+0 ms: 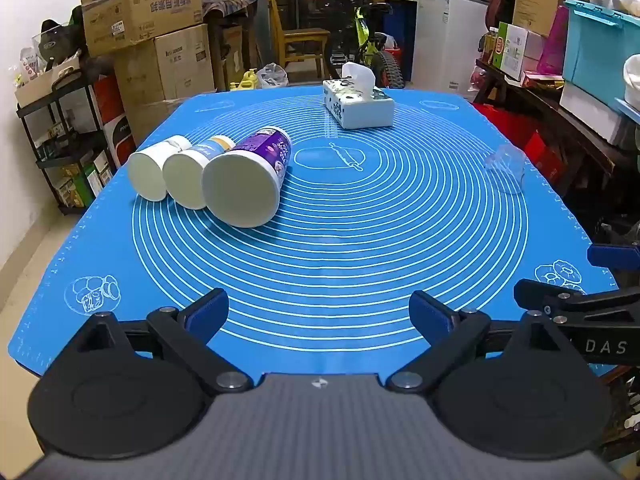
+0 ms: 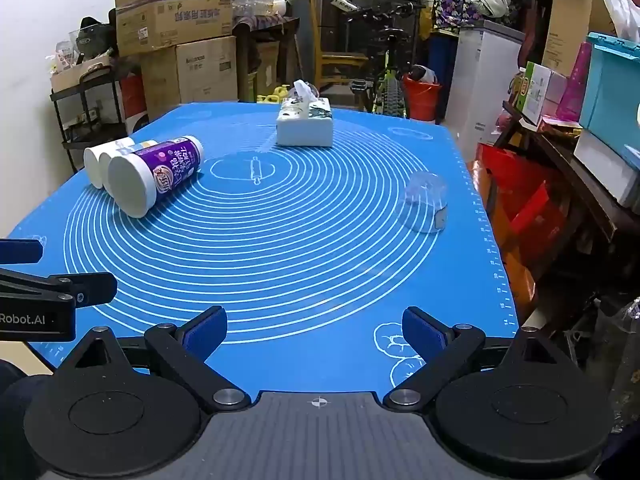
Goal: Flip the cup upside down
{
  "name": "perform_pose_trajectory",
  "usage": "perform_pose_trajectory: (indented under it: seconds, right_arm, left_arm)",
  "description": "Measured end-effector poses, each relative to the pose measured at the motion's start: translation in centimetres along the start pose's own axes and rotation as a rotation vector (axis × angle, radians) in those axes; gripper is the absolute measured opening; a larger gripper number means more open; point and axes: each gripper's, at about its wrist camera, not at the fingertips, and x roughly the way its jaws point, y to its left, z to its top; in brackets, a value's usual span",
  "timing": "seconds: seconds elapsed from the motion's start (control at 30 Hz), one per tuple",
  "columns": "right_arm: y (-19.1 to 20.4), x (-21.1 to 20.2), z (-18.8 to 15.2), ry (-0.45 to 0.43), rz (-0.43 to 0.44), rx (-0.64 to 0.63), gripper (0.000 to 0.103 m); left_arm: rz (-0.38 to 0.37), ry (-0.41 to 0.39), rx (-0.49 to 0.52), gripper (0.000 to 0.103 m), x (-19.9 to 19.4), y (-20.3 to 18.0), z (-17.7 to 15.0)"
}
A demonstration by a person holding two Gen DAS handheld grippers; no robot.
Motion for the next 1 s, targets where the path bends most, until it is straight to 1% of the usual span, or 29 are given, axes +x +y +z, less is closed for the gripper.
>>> perform_pose_trajectory:
  seconds: [0.27, 0.5, 0.53, 0.73, 1.0]
  right_arm:
    - [-0.2, 0.1, 0.0, 0.000, 0.000, 0.003, 0.095]
    - [-0.1, 0.0, 0.0, 0.001, -0.003, 0.002, 0.095]
    - [-0.1, 0.0, 0.0, 0.003, -0.003, 0.001, 0.095]
    - [0.4, 0.0, 0.1, 0.004, -0.003, 0.001, 0.095]
    - [-0.6, 0.2, -0.1, 0.011, -0.006, 0.000, 0.095]
  left_arm:
    - [-0.007, 0.005, -0.006, 0.096, 0.0, 0.0, 0.0]
    - [-0.012, 0.000, 0.005, 0.096, -0.7, -0.7, 0.5]
    - [-0.011, 0.001, 0.012, 0.096, -0.1, -0.4, 0.2]
    - [-0.013, 0.004, 0.015, 0.096, 0.0, -0.4, 0.1]
    - [-0.009, 0.004, 0.012, 0.096, 0.1, -0.5, 0.0]
